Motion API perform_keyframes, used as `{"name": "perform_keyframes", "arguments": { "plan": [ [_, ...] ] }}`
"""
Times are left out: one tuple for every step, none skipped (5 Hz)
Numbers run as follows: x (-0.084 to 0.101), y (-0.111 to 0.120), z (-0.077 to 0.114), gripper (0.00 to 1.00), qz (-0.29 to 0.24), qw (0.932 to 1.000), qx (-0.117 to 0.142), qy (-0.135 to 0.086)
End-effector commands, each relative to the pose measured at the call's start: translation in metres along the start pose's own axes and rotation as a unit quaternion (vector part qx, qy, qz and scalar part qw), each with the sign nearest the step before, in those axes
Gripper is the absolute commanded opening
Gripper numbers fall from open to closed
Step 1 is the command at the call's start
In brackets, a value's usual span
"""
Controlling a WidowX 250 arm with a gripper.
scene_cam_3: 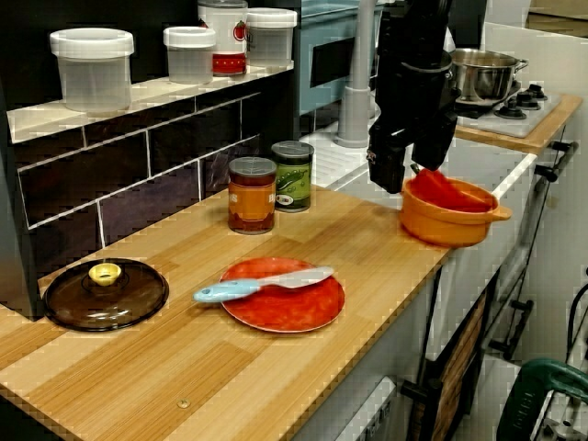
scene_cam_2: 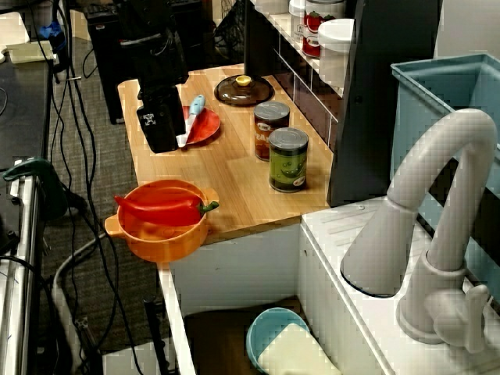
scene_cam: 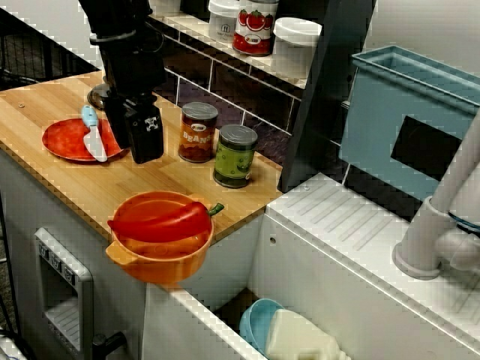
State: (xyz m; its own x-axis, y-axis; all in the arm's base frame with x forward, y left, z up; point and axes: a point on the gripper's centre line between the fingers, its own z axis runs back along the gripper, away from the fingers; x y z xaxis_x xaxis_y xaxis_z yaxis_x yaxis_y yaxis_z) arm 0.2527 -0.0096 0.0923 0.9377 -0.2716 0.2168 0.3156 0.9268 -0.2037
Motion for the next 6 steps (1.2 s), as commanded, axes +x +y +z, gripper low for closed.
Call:
{"name": "perform_keyframes", "arguments": {
  "plan": [
    [-0.007,0.018,0.011,1.0,-0.007,0.9997,0.015,-0.017],
    [-0.006,0.015,0.002,1.0,-0.005,0.9997,0.02,-0.017],
    [-0.004,0.01,-0.005,1.0,-0.006,0.9996,0.024,-0.016],
    [-0.004,0.007,-0.011,1.0,-0.007,0.9995,0.028,-0.013],
    [-0.006,0.006,-0.013,1.0,-0.01,0.9995,0.029,-0.011],
    [-0.005,0.008,-0.012,1.0,-0.007,0.9995,0.029,-0.011]
  ]
}}
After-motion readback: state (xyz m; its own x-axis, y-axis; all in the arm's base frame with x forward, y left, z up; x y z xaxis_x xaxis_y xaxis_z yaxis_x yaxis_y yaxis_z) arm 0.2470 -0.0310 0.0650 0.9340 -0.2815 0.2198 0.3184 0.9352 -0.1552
